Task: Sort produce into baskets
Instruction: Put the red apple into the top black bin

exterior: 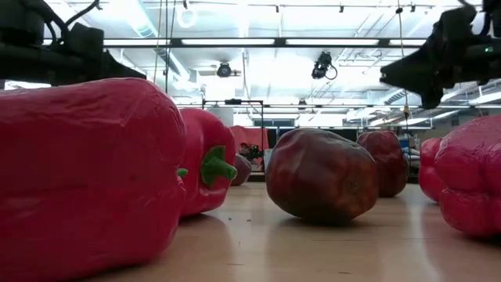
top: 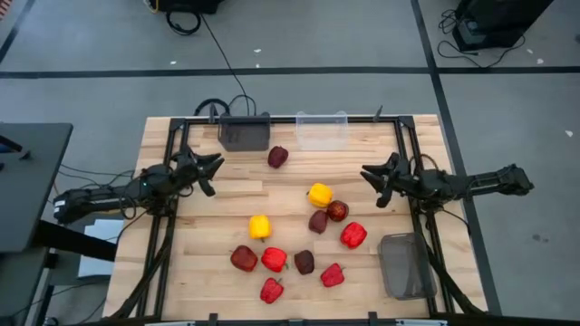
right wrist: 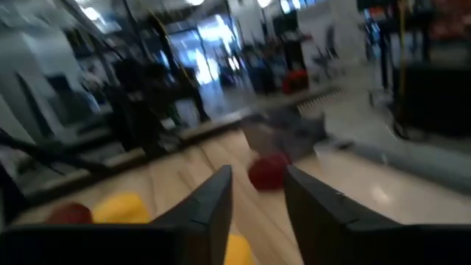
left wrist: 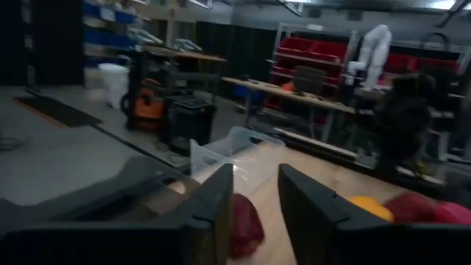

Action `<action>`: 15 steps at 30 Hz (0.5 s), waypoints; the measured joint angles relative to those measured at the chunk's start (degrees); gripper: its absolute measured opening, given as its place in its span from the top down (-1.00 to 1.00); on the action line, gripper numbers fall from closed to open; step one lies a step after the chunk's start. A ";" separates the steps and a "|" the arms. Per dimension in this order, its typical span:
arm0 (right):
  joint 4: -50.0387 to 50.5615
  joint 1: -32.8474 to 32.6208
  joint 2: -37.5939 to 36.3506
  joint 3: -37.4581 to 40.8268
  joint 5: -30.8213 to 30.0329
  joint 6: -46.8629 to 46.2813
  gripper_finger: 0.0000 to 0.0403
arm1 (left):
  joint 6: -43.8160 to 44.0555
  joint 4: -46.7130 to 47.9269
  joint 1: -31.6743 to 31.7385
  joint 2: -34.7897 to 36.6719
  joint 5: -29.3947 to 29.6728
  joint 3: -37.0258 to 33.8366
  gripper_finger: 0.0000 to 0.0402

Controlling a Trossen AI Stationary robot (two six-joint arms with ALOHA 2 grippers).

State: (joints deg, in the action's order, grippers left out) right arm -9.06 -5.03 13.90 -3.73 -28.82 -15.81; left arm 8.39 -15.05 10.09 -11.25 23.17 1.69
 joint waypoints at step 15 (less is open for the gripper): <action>22.17 5.10 32.38 -20.00 11.00 -12.72 -0.44 | -5.38 -17.99 -0.02 -16.25 0.85 0.00 0.28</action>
State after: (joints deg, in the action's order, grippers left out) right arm 13.11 0.07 46.28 -23.73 -17.82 -28.53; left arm 3.01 -33.04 10.07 -27.50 24.02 1.69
